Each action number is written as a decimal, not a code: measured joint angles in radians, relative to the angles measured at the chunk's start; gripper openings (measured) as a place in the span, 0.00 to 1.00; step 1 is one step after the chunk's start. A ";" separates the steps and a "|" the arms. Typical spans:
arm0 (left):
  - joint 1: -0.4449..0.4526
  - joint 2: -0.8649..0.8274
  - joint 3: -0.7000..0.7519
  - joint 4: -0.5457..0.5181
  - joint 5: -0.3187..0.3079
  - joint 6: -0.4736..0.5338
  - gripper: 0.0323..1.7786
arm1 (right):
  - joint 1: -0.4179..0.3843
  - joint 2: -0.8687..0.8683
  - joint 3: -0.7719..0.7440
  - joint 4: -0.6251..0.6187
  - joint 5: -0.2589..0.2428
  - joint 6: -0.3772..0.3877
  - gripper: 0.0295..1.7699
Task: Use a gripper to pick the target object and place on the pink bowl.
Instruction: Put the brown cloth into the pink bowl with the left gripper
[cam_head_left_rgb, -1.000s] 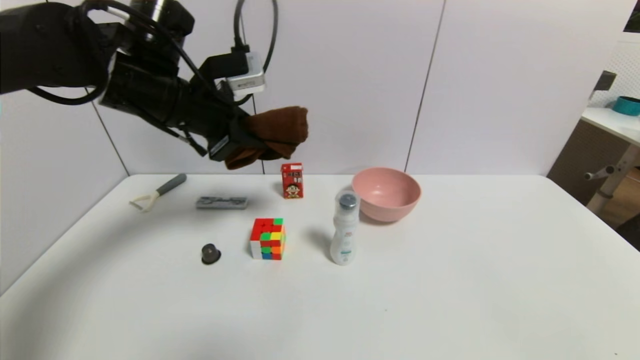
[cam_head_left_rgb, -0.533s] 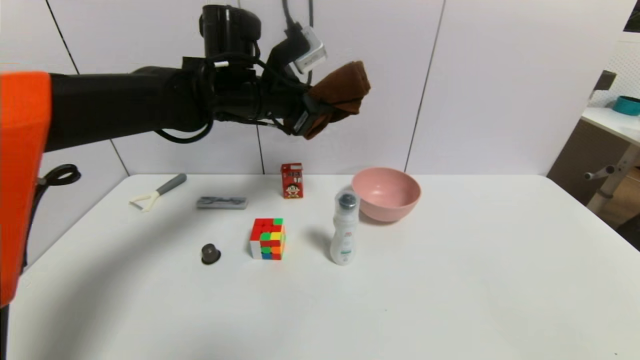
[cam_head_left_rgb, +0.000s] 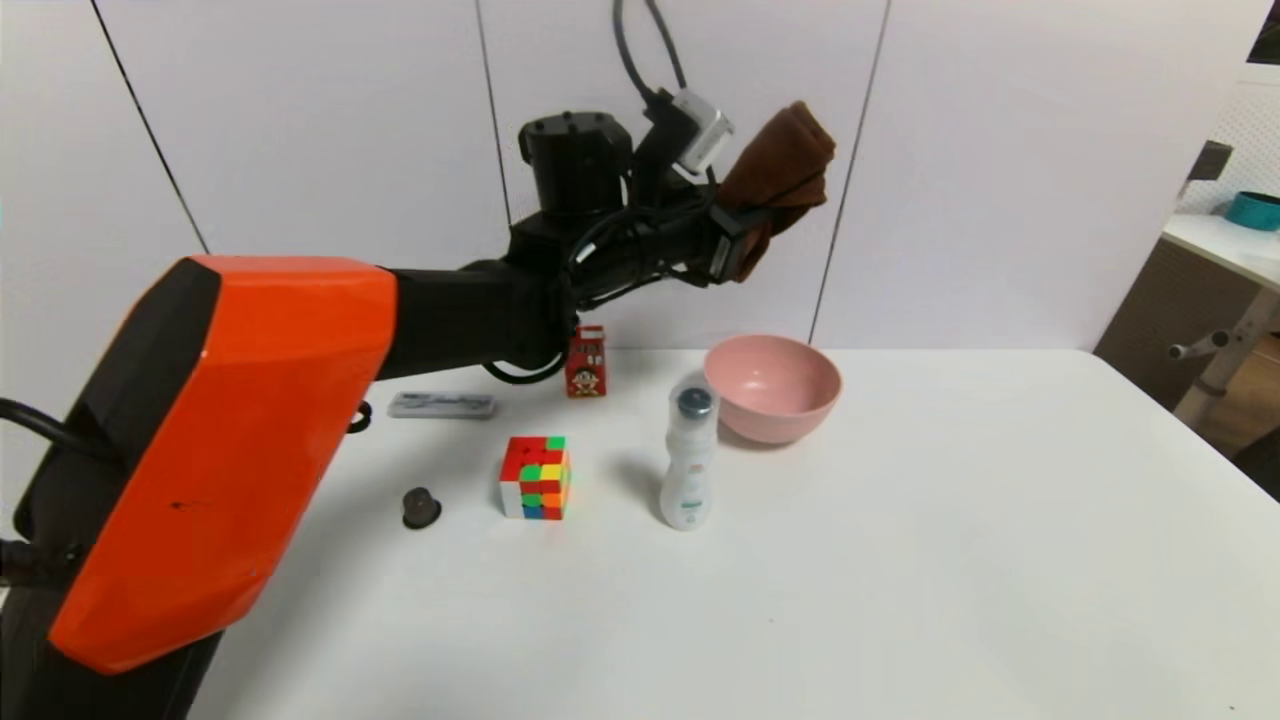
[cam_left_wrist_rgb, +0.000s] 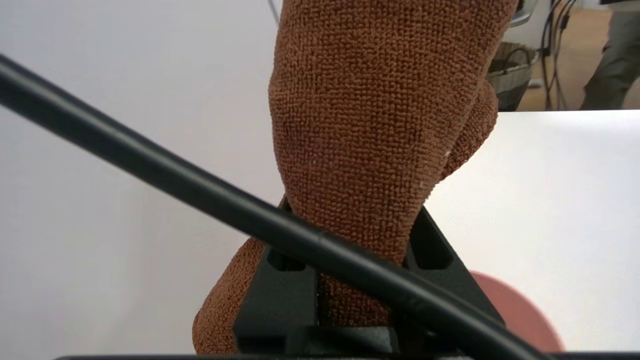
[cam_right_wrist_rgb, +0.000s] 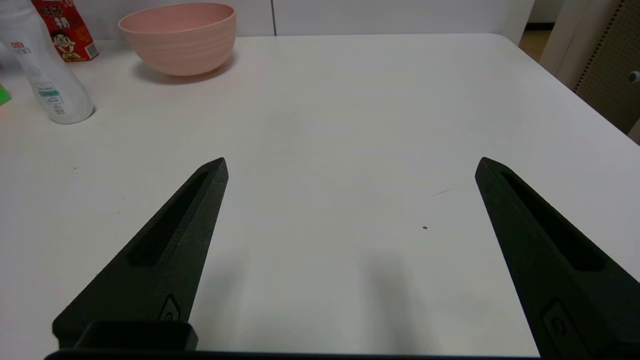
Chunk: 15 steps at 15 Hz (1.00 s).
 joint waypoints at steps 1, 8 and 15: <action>-0.012 0.019 0.000 -0.007 0.000 -0.012 0.22 | -0.001 0.000 0.000 0.000 0.000 0.000 0.97; -0.037 0.091 -0.007 -0.013 0.001 -0.027 0.22 | 0.000 0.000 0.000 0.000 0.000 0.000 0.97; -0.037 0.127 -0.010 -0.012 0.000 -0.030 0.22 | 0.000 0.000 0.000 0.000 0.000 0.000 0.97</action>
